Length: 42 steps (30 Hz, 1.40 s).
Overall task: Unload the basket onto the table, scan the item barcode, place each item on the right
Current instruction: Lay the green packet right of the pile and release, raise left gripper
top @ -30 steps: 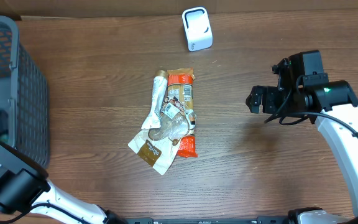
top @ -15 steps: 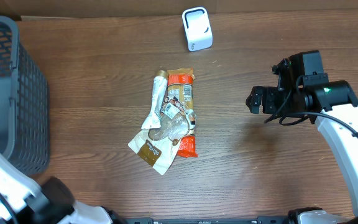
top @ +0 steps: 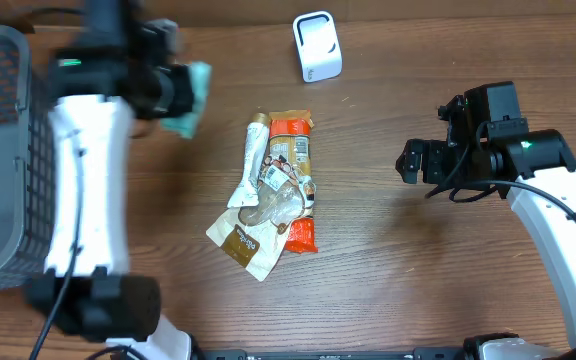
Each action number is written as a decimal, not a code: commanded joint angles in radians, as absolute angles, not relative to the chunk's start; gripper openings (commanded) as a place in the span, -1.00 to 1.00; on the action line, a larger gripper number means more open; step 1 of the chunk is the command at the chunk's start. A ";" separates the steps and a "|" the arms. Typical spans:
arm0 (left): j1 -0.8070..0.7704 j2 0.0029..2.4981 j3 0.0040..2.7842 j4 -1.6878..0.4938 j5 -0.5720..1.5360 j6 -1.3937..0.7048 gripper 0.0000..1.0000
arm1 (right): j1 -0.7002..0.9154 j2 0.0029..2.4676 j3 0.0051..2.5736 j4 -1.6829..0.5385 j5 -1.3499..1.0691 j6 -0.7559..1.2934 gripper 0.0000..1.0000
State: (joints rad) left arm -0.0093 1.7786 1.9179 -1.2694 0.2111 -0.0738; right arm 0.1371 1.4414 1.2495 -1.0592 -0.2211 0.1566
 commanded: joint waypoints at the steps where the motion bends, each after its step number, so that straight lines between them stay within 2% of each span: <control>1: -0.139 1.810 1.782 -1.194 0.181 -0.184 -0.91 | 0.134 1.443 1.269 -1.057 -0.226 0.155 1.00; 12: -0.419 1.898 1.597 -0.948 0.170 -0.270 -0.91 | 0.134 1.443 1.269 -1.053 -0.226 0.155 1.00; 21: -0.564 1.926 1.566 -0.847 0.022 -0.296 -0.89 | 0.134 1.443 1.269 -1.053 -0.226 0.155 1.00; 23: -0.577 1.936 1.566 -0.830 0.023 -0.297 -0.74 | 0.134 1.443 1.269 -1.053 -0.226 0.155 1.00; 24: -0.582 1.941 1.566 -0.824 0.024 -0.299 -0.47 | 0.134 1.443 1.269 -1.054 -0.226 0.155 1.00; 26: -0.586 1.949 1.566 -0.820 0.024 -0.320 0.47 | 0.134 1.443 1.269 -1.055 -0.226 0.155 1.00; 27: -0.586 1.951 1.566 -0.816 0.027 -0.327 0.85 | 0.134 1.443 1.269 -1.056 -0.226 0.155 1.00; 28: -0.586 1.954 1.566 -0.814 0.026 -0.331 0.99 | 0.134 1.443 1.269 -1.056 -0.226 0.155 1.00; 35: -0.541 1.929 1.625 -0.830 0.019 -0.310 0.99 | 0.134 1.443 1.269 -1.057 -0.250 0.157 1.00; 42: -0.376 1.874 1.893 -1.022 0.019 -0.311 1.00 | 0.155 1.466 1.269 -1.032 -0.371 0.214 0.99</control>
